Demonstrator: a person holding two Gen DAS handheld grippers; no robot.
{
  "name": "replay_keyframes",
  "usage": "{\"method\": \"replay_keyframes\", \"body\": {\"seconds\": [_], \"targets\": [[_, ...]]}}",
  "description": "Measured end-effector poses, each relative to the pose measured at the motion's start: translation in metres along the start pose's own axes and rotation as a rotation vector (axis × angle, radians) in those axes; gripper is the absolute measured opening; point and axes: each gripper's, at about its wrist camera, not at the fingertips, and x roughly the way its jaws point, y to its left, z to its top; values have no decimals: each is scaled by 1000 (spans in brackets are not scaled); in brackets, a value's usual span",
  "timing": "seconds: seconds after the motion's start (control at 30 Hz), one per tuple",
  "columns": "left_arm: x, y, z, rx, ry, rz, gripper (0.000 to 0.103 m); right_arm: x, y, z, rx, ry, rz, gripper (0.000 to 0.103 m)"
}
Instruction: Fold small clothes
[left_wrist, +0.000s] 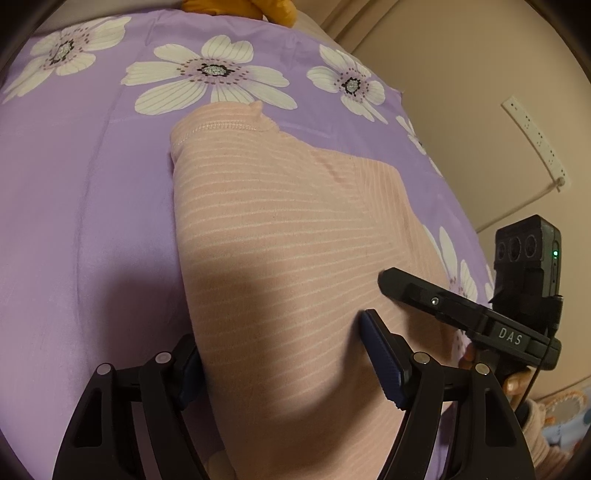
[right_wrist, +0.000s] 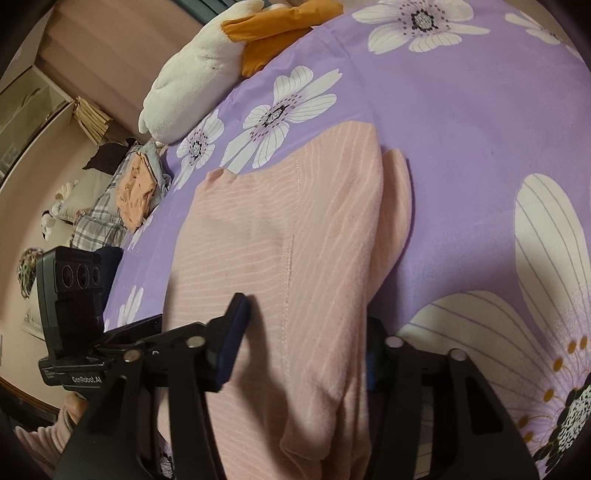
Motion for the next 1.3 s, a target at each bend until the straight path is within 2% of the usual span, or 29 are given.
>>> {"method": "replay_keyframes", "body": {"seconds": [0.17, 0.23, 0.4, 0.57, 1.3], "targets": [[-2, -3, 1, 5, -13, 21, 63, -1, 8, -1, -44, -19, -32, 36], [-3, -4, 0, 6, -18, 28, 60, -1, 13, -1, -65, -28, -49, 34], [-11, -6, -1, 19, -40, 55, 45, -6, 25, -2, -107, -57, -85, 30], [-17, -8, -5, 29, -54, 72, 39, -13, 35, -5, -139, -83, -94, 29], [-71, -18, -37, 48, -115, 123, 37, -41, 89, -35, -234, -110, -55, 28]]}}
